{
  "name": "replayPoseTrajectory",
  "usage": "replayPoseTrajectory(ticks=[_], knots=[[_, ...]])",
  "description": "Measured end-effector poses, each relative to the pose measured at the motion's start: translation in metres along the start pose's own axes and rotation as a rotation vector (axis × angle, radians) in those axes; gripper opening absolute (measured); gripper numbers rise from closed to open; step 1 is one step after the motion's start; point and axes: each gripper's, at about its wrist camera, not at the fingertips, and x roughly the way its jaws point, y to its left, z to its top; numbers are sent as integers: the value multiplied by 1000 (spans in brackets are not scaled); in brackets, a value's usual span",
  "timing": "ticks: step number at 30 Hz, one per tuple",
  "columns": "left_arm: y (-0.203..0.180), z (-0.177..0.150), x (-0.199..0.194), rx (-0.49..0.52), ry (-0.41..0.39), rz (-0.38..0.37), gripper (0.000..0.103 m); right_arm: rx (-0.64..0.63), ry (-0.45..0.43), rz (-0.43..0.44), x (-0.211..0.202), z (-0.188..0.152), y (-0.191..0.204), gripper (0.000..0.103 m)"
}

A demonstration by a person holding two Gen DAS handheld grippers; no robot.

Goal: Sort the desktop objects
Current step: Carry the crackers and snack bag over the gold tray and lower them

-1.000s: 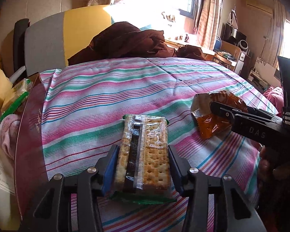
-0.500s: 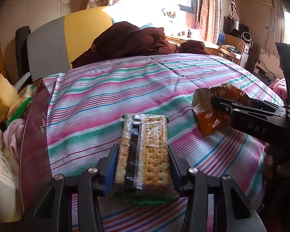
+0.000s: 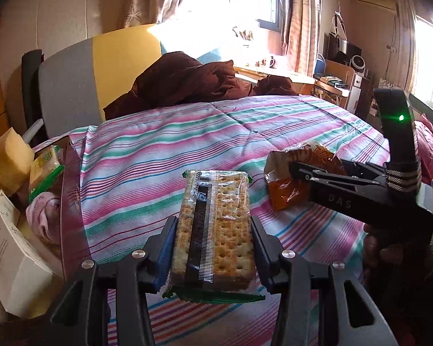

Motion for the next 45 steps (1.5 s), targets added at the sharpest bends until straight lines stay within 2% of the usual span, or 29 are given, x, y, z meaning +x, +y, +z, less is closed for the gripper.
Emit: replayPoseTrajectory(ticks=[6, 12, 14, 17, 22, 27, 33, 36, 41, 45], knots=[[19, 9, -34, -45, -55, -9, 49, 64, -7, 59, -6, 5, -2, 67], [70, 20, -74, -127, -110, 53, 49, 53, -25, 156, -17, 21, 24, 67], [97, 22, -87, -170, -121, 86, 49, 31, -30, 202, -21, 28, 42, 67], [136, 19, -104, -197, -128, 182, 49, -15, -38, 274, -25, 39, 75, 67], [196, 6, -118, -207, -93, 340, 49, -80, -37, 423, -31, 61, 139, 67], [253, -5, -115, -245, -42, 429, 49, -162, -23, 528, -28, 79, 209, 67], [301, -15, -104, -318, -2, 441, 49, -283, 64, 541, 4, 85, 283, 67], [317, -20, -95, -352, 23, 419, 49, -329, 118, 537, 23, 82, 308, 67], [335, -29, -76, -404, 83, 352, 49, -442, 166, 505, 39, 68, 337, 67], [340, -32, -69, -431, 112, 330, 49, -482, 218, 515, 46, 65, 344, 68]])
